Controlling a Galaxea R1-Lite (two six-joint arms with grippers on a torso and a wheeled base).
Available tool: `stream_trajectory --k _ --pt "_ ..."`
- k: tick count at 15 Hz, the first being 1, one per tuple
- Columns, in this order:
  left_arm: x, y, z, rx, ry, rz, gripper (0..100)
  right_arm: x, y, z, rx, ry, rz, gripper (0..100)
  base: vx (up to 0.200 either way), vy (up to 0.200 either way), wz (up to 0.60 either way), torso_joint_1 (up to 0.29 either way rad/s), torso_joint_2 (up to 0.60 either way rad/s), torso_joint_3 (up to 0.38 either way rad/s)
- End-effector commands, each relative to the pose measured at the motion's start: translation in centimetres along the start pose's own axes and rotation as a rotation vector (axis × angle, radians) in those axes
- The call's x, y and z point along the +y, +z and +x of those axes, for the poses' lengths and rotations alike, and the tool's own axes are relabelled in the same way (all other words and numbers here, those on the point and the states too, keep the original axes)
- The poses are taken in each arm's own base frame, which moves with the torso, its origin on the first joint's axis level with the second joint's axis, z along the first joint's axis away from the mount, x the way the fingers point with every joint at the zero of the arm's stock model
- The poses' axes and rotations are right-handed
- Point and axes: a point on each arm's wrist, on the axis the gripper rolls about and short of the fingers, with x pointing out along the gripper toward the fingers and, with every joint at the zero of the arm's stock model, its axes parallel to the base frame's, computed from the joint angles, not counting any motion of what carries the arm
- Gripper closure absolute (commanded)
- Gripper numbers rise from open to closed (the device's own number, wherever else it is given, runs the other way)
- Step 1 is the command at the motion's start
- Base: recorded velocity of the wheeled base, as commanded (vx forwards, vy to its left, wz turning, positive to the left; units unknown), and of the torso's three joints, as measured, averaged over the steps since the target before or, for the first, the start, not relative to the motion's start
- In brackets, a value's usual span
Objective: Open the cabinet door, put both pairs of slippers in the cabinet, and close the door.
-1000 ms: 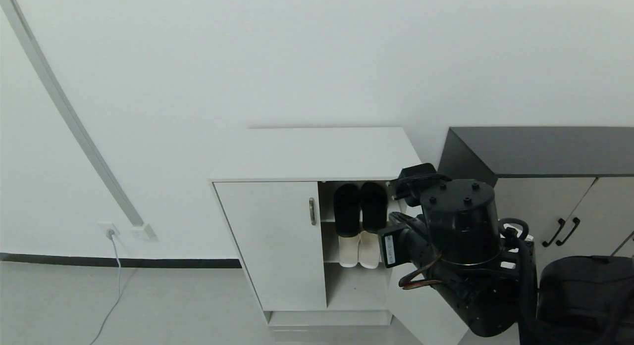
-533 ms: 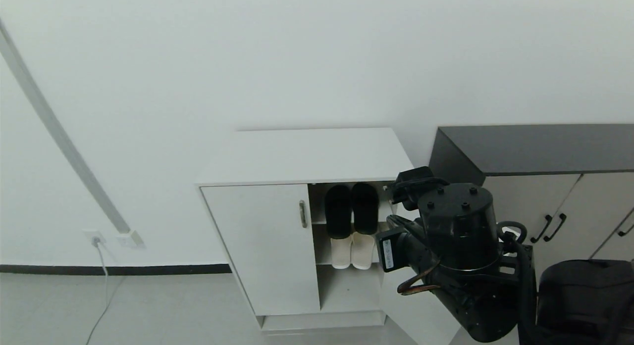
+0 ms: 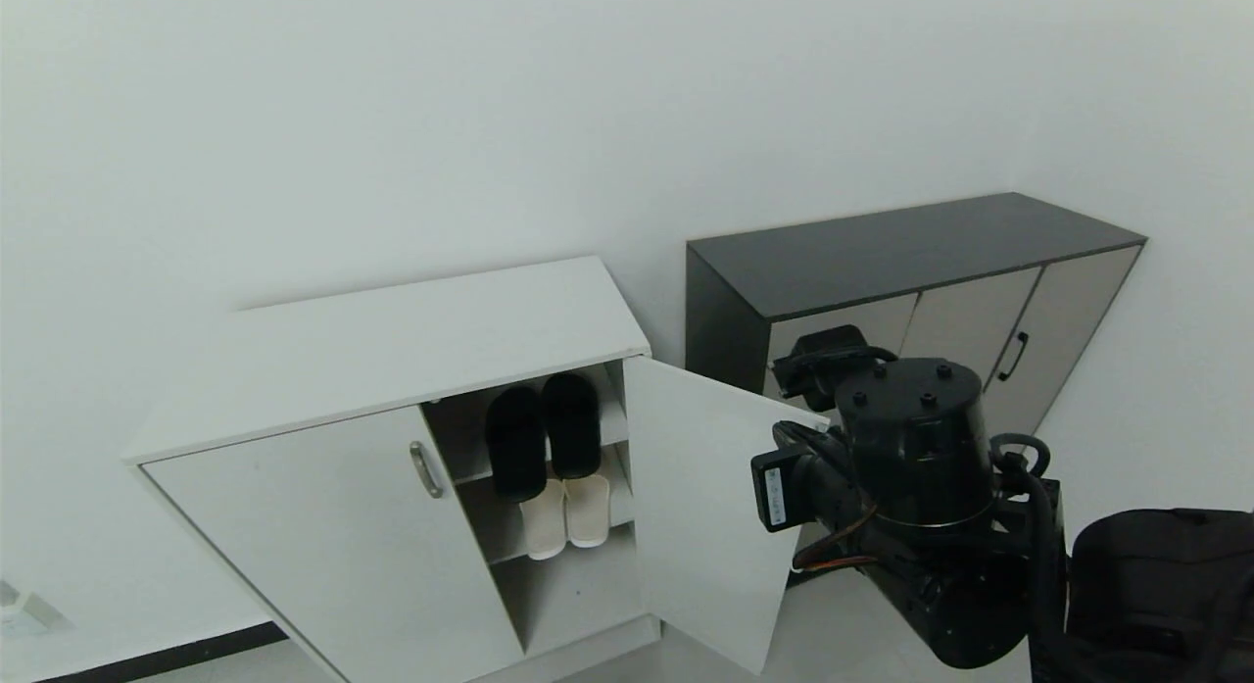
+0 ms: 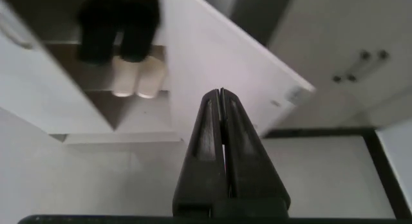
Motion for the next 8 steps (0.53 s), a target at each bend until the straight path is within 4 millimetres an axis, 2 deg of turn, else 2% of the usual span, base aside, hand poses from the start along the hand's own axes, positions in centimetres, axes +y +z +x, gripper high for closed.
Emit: stream_trajectory --k 1,4,8 --pt "0.0 0.01 0.01 0.0 0.0 0.0 100 0.01 -0.03 0.0 0.001 0.0 -0.001 100 0.0 0.0 0.0 0.0 0.0 0.0" --pt "0.0 0.01 0.01 0.0 0.0 0.0 100 0.01 -0.03 0.0 0.001 0.0 -0.001 100 0.0 0.0 0.0 0.0 0.0 0.0" --pt "0.0 0.01 0.01 0.0 0.0 0.0 100 0.03 -0.07 0.03 0.002 0.0 -0.002 100 -0.2 0.0 0.0 0.01 0.01 -0.005"
